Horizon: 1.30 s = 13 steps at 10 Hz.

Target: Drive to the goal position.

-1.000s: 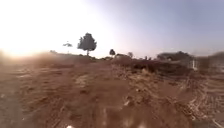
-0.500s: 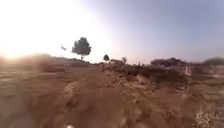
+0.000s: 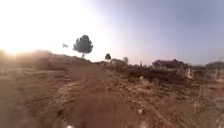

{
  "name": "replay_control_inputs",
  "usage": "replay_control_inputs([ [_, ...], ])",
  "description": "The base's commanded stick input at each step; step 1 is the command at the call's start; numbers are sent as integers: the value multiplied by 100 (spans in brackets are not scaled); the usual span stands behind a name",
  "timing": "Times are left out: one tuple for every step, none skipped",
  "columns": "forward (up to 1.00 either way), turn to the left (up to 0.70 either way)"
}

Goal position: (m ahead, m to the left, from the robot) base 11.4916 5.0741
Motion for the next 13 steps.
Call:
replay_control_inputs([
  [70,0],
  [70,0],
  [70,0],
  [70,0],
  [70,0],
  [70,0],
  [70,0],
  [70,0],
  [70,0],
  [70,0],
  [70,0],
  [70,0],
  [70,12],
])
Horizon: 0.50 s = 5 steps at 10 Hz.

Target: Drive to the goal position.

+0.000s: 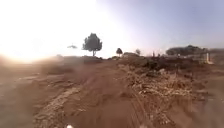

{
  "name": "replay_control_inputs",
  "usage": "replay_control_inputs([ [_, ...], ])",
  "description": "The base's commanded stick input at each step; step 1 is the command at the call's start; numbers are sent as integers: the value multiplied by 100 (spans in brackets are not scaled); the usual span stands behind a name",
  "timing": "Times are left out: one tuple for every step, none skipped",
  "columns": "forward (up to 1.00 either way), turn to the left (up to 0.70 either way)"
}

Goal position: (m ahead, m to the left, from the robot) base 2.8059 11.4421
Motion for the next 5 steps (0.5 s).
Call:
replay_control_inputs([
  [70,35],
  [70,35],
  [70,35],
  [70,11],
  [70,0],
])
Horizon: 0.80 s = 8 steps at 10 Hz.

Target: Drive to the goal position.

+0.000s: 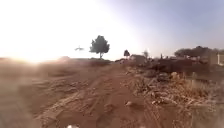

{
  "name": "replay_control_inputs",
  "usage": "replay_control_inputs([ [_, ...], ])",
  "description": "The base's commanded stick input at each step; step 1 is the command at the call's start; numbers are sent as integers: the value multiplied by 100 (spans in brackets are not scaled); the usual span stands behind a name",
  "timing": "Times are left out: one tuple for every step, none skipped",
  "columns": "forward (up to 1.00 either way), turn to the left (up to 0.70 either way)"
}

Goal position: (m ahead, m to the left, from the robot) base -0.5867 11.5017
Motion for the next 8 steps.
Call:
replay_control_inputs([
  [70,0],
  [70,0],
  [70,0],
  [70,0],
  [70,0],
  [70,0],
  [70,0],
  [70,0],
])
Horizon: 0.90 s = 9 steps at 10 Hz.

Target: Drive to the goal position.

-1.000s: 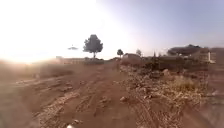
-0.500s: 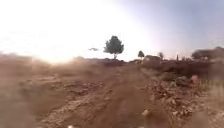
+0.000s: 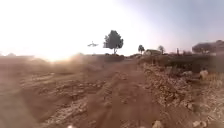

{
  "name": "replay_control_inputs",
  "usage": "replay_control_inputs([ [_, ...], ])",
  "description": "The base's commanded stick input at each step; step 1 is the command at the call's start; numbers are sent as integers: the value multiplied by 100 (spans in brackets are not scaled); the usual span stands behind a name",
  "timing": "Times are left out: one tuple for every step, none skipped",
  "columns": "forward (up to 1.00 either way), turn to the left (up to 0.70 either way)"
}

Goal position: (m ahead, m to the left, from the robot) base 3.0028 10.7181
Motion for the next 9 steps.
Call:
replay_control_inputs([
  [70,0],
  [70,0],
  [70,0],
  [70,0],
  [70,0],
  [70,0],
  [70,-3],
  [70,-24],
  [70,-30],
])
